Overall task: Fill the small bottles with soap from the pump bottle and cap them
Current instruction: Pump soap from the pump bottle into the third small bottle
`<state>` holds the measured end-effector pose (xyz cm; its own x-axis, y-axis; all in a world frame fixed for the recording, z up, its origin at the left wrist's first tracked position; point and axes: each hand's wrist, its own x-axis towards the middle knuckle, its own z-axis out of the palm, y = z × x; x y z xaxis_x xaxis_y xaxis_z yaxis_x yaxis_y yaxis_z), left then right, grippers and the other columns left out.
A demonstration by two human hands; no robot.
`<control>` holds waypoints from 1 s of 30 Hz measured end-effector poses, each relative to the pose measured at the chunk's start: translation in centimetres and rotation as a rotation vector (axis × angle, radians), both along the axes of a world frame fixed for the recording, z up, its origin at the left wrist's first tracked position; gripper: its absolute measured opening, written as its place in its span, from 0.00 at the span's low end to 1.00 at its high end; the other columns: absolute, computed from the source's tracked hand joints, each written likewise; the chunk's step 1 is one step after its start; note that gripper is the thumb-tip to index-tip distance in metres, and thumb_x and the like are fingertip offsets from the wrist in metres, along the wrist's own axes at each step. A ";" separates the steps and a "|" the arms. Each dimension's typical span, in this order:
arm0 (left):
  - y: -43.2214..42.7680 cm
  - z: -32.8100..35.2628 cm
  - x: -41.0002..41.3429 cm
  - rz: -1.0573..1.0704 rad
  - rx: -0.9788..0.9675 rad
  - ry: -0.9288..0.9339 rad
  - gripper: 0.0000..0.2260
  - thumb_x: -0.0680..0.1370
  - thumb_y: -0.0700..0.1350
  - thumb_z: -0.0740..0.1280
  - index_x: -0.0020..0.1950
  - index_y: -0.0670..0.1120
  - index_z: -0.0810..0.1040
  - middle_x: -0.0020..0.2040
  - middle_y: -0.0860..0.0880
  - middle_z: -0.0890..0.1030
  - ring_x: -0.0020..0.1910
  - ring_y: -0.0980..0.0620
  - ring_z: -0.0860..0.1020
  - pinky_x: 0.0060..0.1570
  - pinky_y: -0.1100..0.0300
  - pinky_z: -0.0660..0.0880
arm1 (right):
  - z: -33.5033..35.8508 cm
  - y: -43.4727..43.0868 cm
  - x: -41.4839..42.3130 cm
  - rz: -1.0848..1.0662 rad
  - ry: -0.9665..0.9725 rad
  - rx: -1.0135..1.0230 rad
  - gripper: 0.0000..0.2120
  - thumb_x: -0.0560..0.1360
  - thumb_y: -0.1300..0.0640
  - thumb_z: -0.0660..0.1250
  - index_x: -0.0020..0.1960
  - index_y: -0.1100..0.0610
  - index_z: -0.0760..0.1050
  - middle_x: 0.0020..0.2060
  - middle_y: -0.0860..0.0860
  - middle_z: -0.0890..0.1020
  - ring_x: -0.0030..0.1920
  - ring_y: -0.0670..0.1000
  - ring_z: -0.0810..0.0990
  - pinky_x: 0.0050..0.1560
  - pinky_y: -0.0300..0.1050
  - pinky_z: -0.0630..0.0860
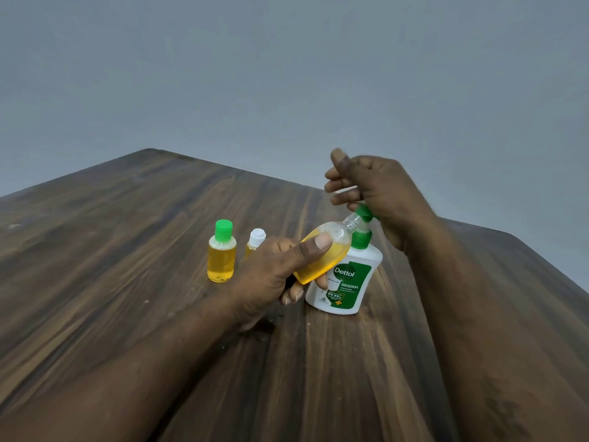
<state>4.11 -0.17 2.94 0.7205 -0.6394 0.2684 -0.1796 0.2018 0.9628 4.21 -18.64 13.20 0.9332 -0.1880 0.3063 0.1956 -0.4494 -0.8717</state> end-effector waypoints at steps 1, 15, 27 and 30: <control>0.0 0.0 0.0 0.000 0.000 0.001 0.28 0.74 0.68 0.65 0.35 0.44 0.84 0.24 0.45 0.71 0.22 0.52 0.67 0.26 0.62 0.65 | -0.3 0.0 0.2 0.018 0.037 0.003 0.19 0.80 0.42 0.70 0.50 0.60 0.84 0.45 0.55 0.88 0.40 0.51 0.85 0.46 0.45 0.77; -0.1 -0.2 -0.2 -0.009 0.015 0.019 0.28 0.74 0.67 0.67 0.35 0.42 0.84 0.24 0.46 0.72 0.22 0.54 0.68 0.25 0.64 0.65 | -1.2 0.1 -0.2 0.126 0.302 -0.015 0.14 0.83 0.51 0.66 0.51 0.61 0.84 0.49 0.59 0.88 0.44 0.54 0.85 0.55 0.54 0.81; 0.0 -0.1 0.1 -0.008 -0.014 0.010 0.27 0.74 0.67 0.67 0.35 0.42 0.84 0.24 0.46 0.73 0.22 0.54 0.69 0.26 0.62 0.65 | 0.5 -0.4 -0.2 0.010 0.072 -0.027 0.27 0.85 0.37 0.56 0.53 0.58 0.83 0.48 0.56 0.88 0.44 0.55 0.85 0.47 0.48 0.76; 0.0 0.0 0.1 -0.007 -0.007 0.003 0.27 0.73 0.68 0.66 0.35 0.44 0.84 0.24 0.45 0.72 0.22 0.53 0.68 0.26 0.62 0.65 | -0.5 0.1 -0.1 0.047 0.188 -0.010 0.18 0.86 0.49 0.60 0.54 0.61 0.82 0.49 0.60 0.87 0.43 0.56 0.83 0.46 0.48 0.80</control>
